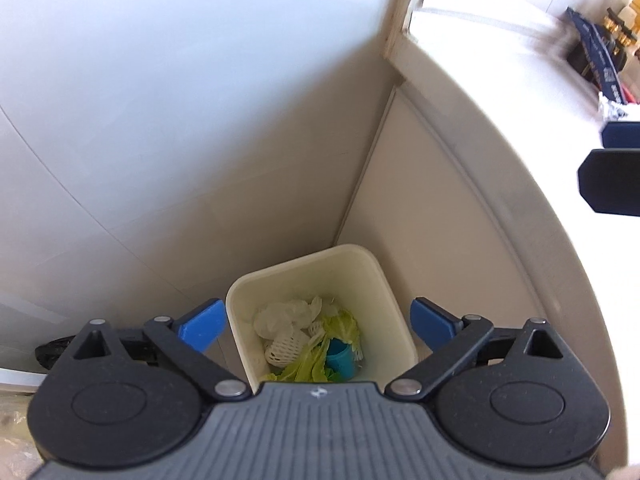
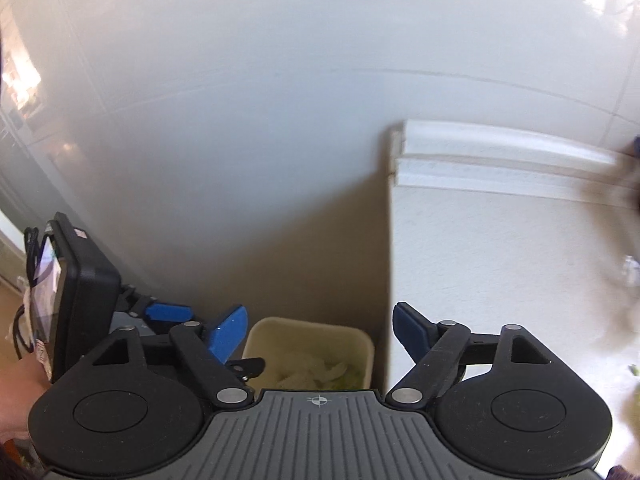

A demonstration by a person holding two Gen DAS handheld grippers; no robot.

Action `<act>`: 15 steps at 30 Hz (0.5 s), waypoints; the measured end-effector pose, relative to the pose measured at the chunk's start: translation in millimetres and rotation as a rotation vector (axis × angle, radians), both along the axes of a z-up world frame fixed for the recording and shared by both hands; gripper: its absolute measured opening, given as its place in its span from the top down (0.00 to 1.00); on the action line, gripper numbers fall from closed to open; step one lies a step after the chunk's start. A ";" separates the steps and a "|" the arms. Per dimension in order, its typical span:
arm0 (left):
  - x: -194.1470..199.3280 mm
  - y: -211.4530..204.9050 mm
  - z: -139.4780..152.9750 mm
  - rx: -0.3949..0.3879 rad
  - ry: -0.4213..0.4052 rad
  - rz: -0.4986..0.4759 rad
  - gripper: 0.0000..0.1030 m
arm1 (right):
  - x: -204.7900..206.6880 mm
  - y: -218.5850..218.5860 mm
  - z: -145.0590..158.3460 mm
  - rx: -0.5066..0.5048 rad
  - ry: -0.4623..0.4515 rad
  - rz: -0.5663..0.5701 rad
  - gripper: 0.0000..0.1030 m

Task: Collect trash
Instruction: 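Move both open grippers from the bin back to the counter litter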

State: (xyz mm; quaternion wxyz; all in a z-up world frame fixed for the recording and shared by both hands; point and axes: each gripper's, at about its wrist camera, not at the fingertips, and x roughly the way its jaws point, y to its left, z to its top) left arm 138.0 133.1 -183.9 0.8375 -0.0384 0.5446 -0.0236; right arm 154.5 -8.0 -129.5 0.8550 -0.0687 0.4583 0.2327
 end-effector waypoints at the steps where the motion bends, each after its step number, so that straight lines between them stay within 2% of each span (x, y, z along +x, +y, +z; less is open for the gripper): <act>1: -0.7 -2.3 4.9 0.001 -0.003 0.004 0.02 | -1.9 -6.0 5.3 0.002 -0.013 -0.012 0.17; 4: -0.6 -9.9 17.2 0.006 -0.012 0.012 0.01 | -9.0 -24.4 18.2 0.009 -0.044 -0.048 0.13; 7: -1.4 -17.9 28.9 0.008 -0.024 0.014 0.01 | -21.5 -45.5 33.6 -0.004 -0.084 -0.092 0.11; 15: -2.1 -45.6 51.0 -0.021 -0.061 0.004 0.01 | -43.0 -108.9 52.4 -0.040 -0.156 -0.237 0.08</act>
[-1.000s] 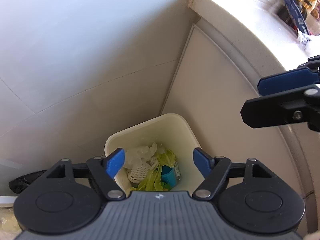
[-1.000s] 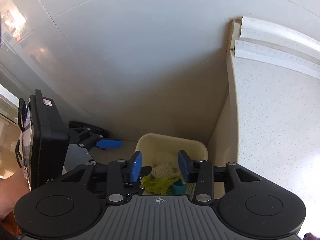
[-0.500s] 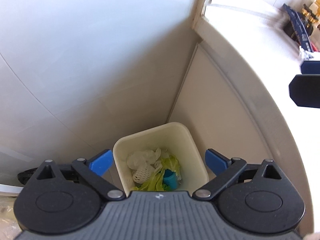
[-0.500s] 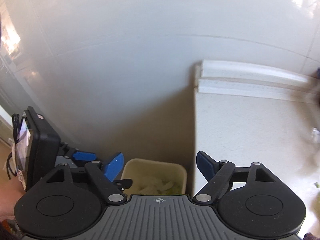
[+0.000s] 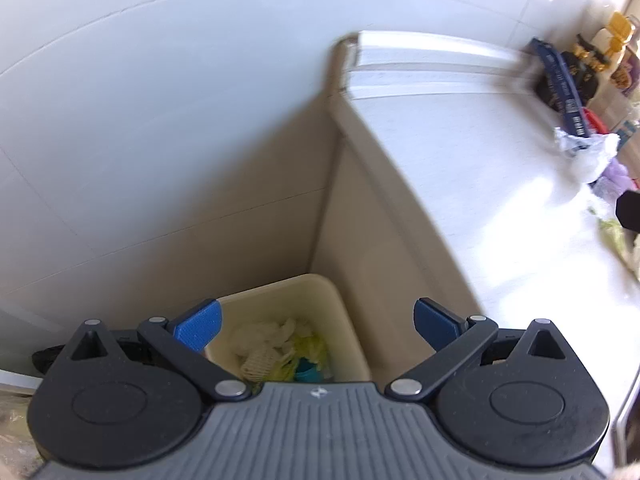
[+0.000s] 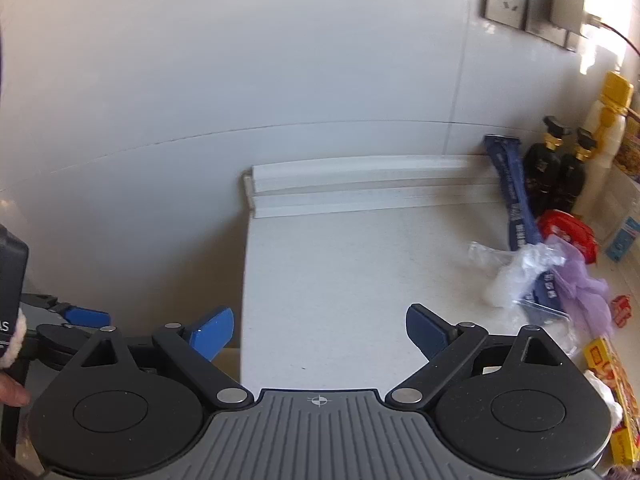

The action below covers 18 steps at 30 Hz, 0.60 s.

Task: Collect trash
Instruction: 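Move both open grippers from the bin back to the counter litter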

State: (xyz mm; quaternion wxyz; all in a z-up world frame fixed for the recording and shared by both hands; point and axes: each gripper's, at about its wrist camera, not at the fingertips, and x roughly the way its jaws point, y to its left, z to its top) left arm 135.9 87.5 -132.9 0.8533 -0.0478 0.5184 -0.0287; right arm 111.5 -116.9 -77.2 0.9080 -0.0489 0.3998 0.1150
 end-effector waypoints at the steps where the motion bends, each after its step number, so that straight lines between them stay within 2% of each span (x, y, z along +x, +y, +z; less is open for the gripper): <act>1: 0.0 -4.4 2.0 -0.003 -0.003 -0.007 0.01 | -0.4 -7.9 0.8 0.000 -0.005 -0.019 0.08; 18: 6.9 -96.8 17.4 0.001 -0.086 -0.210 0.01 | -22.4 -108.4 -9.3 -0.059 -0.055 -0.225 0.06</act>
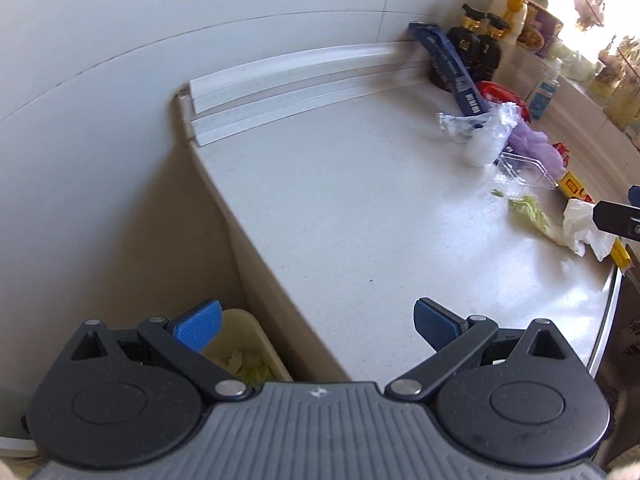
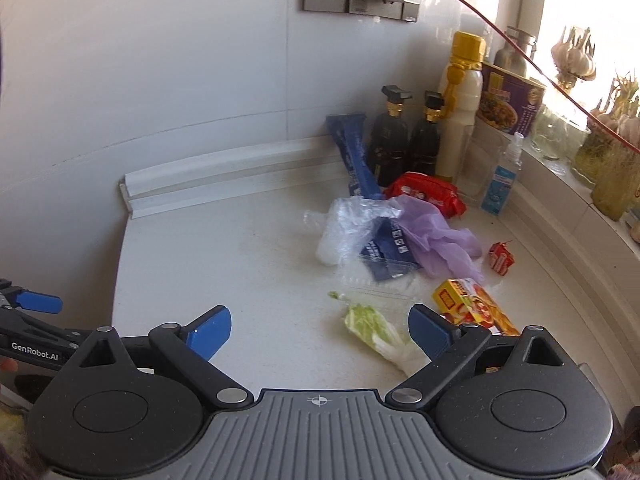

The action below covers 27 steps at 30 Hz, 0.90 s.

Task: Collect trash
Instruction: 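Move both open grippers from the bin back to the counter litter, then grasp the clear plastic bag with the left gripper while the right grasps the purple glove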

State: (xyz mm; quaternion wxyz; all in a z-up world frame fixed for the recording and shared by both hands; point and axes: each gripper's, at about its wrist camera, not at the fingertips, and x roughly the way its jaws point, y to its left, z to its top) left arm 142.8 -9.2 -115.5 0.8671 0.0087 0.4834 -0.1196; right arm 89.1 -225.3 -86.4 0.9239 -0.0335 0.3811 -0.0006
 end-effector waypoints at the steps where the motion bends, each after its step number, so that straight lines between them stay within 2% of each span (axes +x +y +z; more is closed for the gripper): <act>1: -0.1 -5.7 2.1 -0.001 -0.006 -0.010 0.01 | -0.8 -5.5 -0.6 -0.007 -0.003 -0.007 0.06; 10: 25.5 -57.8 7.9 -0.022 -0.064 -0.113 0.01 | -5.1 -54.0 -7.4 -0.048 -0.003 -0.085 0.06; 15: 43.5 -91.1 10.2 -0.037 -0.105 -0.182 0.02 | -2.1 -80.6 -9.1 -0.098 0.021 -0.081 0.06; 22: 69.7 -129.3 12.1 -0.085 -0.145 -0.255 0.14 | 18.6 -107.3 -8.6 -0.115 0.034 -0.057 0.06; 27: 85.5 -152.5 12.6 -0.128 -0.165 -0.309 0.23 | 38.1 -119.9 -12.1 -0.077 0.038 -0.049 0.06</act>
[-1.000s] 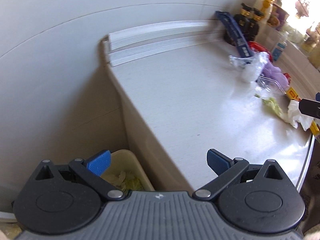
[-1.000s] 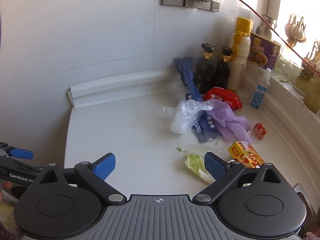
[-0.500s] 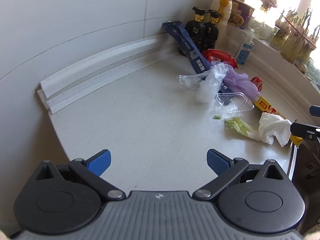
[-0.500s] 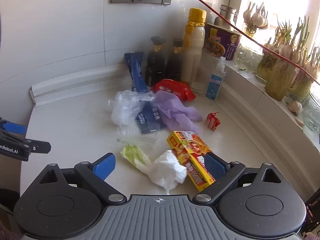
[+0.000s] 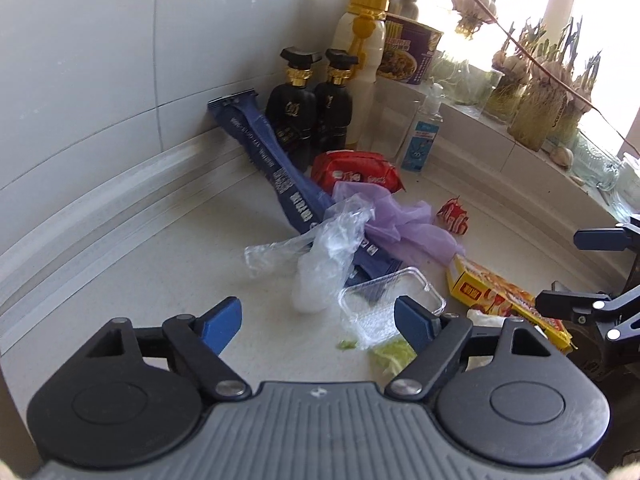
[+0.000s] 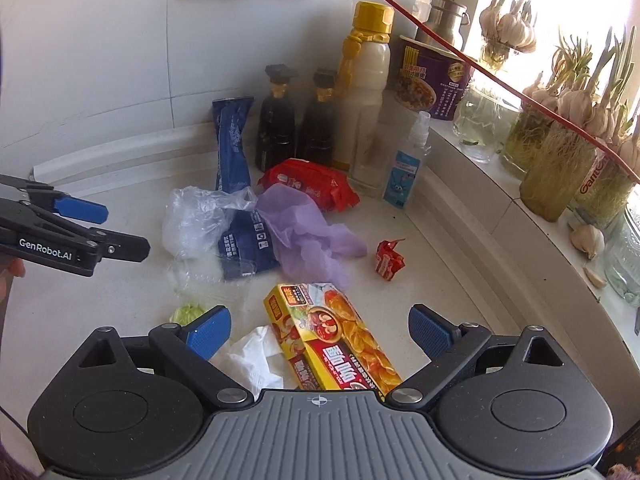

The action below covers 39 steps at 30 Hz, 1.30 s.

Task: Collect trash
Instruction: 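Grasp the clear plastic bag with the left gripper while the right grasps the purple glove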

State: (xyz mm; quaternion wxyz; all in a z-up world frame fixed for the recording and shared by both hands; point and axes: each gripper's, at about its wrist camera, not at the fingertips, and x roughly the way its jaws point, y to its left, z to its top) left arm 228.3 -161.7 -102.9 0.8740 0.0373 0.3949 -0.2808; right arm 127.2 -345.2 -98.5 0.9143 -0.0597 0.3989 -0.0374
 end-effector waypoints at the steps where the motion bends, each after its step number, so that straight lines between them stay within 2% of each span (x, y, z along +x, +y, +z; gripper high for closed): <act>1: 2.5 -4.4 -0.2 -0.005 -0.005 -0.014 0.25 | 4.5 -2.7 -1.1 0.009 0.000 0.002 0.06; 6: 15.9 -21.3 -3.9 -0.022 -0.017 -0.055 0.37 | 32.4 -16.7 -7.7 0.049 0.002 0.009 0.06; 13: 33.0 -30.7 -9.4 -0.063 -0.005 -0.041 0.54 | 74.9 -32.0 -20.7 0.113 0.006 0.006 0.08; 17: 39.2 -31.8 -13.9 -0.067 0.011 -0.021 0.62 | 96.9 -41.0 -31.3 0.180 0.023 -0.018 0.15; 23: 44.6 -28.0 -16.4 -0.063 0.024 0.014 0.80 | 118.8 -46.9 -47.1 0.244 0.056 -0.049 0.34; 25: 45.7 -25.6 -15.7 -0.062 0.025 0.022 0.84 | 124.2 -47.7 -52.8 0.257 0.069 -0.058 0.46; 28: 46.3 -21.8 -13.7 -0.067 0.028 0.032 0.87 | 130.1 -48.3 -61.2 0.268 0.087 -0.076 0.58; 32: 46.0 -18.9 -11.1 -0.069 0.025 0.037 0.88 | 136.0 -49.2 -69.2 0.272 0.093 -0.099 0.67; 36: 45.1 -14.9 -7.8 -0.070 0.024 0.047 0.89 | 139.5 -49.8 -74.9 0.272 0.095 -0.115 0.85; 39: 44.0 -10.0 -3.6 -0.072 0.022 0.056 0.89 | 137.3 -50.3 -73.0 0.279 0.085 -0.124 0.91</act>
